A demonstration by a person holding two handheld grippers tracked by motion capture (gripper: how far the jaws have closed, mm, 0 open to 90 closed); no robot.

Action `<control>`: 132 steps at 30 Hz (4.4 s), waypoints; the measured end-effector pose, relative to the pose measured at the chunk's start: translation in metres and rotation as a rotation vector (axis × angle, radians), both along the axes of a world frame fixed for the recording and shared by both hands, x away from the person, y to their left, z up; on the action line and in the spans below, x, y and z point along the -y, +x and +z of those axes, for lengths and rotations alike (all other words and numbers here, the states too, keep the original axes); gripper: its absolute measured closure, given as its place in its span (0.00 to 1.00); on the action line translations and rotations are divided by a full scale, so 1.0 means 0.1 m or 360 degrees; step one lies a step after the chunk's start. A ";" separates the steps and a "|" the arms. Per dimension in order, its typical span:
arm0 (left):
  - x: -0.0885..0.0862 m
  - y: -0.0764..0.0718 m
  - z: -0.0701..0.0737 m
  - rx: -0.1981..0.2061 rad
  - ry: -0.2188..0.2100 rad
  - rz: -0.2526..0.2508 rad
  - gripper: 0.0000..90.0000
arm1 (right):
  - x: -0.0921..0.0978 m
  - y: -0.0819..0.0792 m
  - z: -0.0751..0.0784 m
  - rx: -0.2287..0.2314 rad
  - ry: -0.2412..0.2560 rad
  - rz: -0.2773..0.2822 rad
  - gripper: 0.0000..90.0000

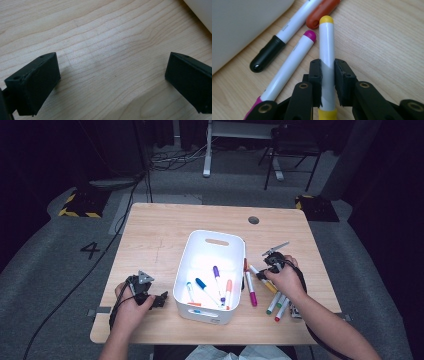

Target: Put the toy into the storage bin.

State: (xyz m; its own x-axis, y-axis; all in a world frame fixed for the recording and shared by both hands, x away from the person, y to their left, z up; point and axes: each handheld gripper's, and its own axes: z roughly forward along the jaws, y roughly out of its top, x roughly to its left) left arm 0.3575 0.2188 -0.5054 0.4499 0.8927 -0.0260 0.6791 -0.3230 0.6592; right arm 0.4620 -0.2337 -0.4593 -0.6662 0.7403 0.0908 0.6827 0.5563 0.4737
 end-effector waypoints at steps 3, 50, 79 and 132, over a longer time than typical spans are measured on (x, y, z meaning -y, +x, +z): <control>0.00 0.00 0.00 0.0000 0.0002 -0.0001 0.00 | 0.02 -0.02 0.10 0.0025 0.0027 0.0020 0.85; 0.00 0.00 0.00 0.0005 0.0004 0.0003 0.00 | -0.27 -0.50 1.45 0.0325 0.0242 0.0369 0.85; 0.00 0.00 0.00 0.0001 0.0000 0.0002 0.00 | -1.09 -0.36 1.52 0.0331 0.0277 0.0532 0.85; 0.00 0.00 0.00 -0.0001 0.0001 0.0001 0.00 | -1.54 -0.40 0.91 0.0197 -0.0026 0.0715 0.58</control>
State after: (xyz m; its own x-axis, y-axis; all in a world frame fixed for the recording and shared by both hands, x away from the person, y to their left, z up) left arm 0.3575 0.2188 -0.5054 0.4495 0.8929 -0.0257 0.6796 -0.3232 0.6586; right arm 0.4217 -0.0794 -0.3683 -0.9262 0.3766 -0.0192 0.3113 0.7921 0.5250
